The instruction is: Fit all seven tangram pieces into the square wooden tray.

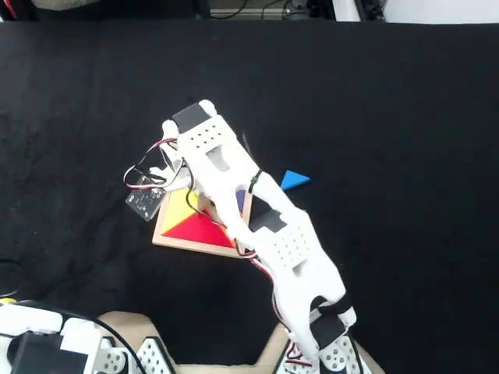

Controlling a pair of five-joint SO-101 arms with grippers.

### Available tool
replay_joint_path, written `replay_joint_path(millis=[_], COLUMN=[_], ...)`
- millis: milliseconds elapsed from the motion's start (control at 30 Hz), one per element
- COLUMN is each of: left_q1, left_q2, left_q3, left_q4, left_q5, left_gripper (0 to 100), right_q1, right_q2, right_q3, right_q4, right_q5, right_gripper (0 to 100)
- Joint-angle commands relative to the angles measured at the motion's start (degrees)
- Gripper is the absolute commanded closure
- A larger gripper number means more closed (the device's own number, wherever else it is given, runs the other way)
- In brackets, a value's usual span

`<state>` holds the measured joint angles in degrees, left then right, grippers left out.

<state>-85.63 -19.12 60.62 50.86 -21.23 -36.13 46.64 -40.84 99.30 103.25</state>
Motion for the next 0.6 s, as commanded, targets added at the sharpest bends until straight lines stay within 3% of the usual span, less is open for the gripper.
replay_joint_path(millis=[0,300,500,567], left_q1=[-0.13,-0.13,-0.22,-0.04], left_q2=[0.88,0.88,0.88,0.88], left_q3=[1.63,1.63,1.63,1.63], left_q4=[-0.62,-0.62,-0.62,-0.62], left_q5=[-0.62,-0.62,-0.62,-0.7], left_gripper=[81,81,81,81], right_q1=[0.44,-0.7,-2.73,-3.52], right_q2=[-4.18,-10.59,-20.18,-20.26], right_q3=[1.27,1.8,-0.04,0.22], right_q4=[1.93,1.85,1.41,-0.09], right_q5=[-3.16,-4.31,-14.51,-17.05], right_gripper=[67.1,84.7,98.4,98.5])
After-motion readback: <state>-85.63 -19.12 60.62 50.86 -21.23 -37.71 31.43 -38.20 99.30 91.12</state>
